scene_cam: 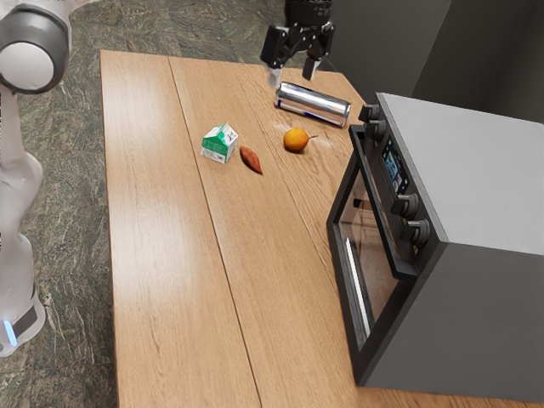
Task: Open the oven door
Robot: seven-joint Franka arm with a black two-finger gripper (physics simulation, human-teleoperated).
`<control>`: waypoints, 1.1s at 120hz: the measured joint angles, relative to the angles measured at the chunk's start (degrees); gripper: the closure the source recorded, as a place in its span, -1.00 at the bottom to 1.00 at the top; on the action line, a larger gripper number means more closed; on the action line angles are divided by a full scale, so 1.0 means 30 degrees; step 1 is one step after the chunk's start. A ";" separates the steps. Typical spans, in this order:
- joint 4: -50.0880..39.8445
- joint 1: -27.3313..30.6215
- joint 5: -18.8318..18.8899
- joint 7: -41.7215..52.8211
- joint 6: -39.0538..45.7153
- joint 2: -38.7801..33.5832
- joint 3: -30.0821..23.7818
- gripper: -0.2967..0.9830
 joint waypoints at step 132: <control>-1.7274 0.2747 0.1653 -0.0150 1.3802 -1.5380 -1.1031 -0.53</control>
